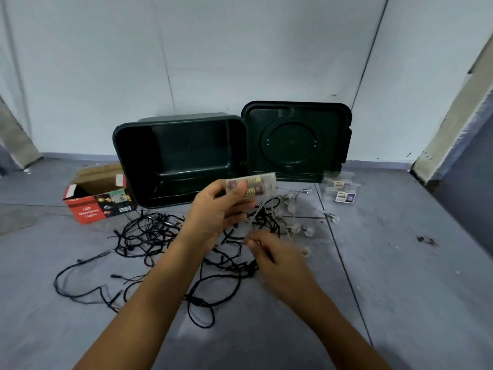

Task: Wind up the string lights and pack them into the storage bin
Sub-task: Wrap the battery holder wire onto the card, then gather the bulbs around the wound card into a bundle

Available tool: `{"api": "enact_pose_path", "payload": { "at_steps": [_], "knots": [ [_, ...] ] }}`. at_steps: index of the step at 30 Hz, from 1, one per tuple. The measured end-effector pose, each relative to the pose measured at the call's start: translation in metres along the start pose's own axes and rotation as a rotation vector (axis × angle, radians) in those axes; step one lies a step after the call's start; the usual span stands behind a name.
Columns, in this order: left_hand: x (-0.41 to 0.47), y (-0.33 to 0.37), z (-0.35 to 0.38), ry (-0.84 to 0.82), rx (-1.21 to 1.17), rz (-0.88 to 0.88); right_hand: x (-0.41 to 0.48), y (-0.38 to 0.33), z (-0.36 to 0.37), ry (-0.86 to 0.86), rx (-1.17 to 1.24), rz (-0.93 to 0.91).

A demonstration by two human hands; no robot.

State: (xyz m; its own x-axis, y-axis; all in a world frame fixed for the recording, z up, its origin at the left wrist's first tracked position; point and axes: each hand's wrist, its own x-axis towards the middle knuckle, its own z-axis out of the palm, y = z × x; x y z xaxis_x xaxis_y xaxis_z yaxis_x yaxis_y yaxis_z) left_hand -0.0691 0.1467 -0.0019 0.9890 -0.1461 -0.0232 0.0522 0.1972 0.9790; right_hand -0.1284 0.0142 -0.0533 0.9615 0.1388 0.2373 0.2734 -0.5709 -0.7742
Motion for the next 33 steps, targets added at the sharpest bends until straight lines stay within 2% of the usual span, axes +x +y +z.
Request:
{"api": "enact_pose_path", "payload": {
  "at_steps": [2,4,9,11,14,17,19,22,25,27,29,33],
  "knots": [
    [-0.002,-0.007,-0.002,-0.002,0.204,0.080,0.005,-0.017,-0.018,-0.066,-0.184,-0.113],
    [-0.006,-0.011,-0.005,-0.069,0.325,0.125,0.015,-0.035,-0.040,-0.109,-0.267,-0.168],
    [-0.017,-0.011,-0.008,-0.207,0.422,0.102,0.054,-0.054,-0.082,-0.201,-0.253,-0.188],
    [-0.022,-0.010,-0.011,-0.292,0.383,0.059,0.065,-0.046,-0.086,-0.296,-0.089,-0.149],
    [-0.029,-0.004,-0.012,-0.384,0.228,0.014,0.071,-0.025,-0.079,-0.451,0.493,0.004],
    [-0.030,0.004,-0.009,-0.348,0.069,0.025,0.067,0.000,-0.050,-0.415,0.868,0.145],
    [-0.026,0.008,-0.007,-0.262,-0.036,0.035,0.058,0.013,-0.031,-0.329,0.906,0.241],
    [-0.017,0.014,-0.011,-0.092,-0.060,0.100,0.030,0.022,-0.012,-0.217,0.742,0.255],
    [-0.008,0.009,-0.015,0.018,0.054,0.145,0.003,0.009,-0.004,-0.194,0.418,0.213],
    [-0.005,-0.002,-0.016,0.055,0.134,0.144,-0.005,-0.008,-0.007,-0.195,0.099,0.080],
    [-0.005,-0.012,-0.015,0.052,0.213,0.122,-0.001,-0.029,-0.022,-0.178,-0.189,-0.086],
    [-0.014,-0.024,-0.013,-0.101,0.347,0.097,0.035,-0.055,-0.062,-0.125,-0.414,-0.197]
  ]
}}
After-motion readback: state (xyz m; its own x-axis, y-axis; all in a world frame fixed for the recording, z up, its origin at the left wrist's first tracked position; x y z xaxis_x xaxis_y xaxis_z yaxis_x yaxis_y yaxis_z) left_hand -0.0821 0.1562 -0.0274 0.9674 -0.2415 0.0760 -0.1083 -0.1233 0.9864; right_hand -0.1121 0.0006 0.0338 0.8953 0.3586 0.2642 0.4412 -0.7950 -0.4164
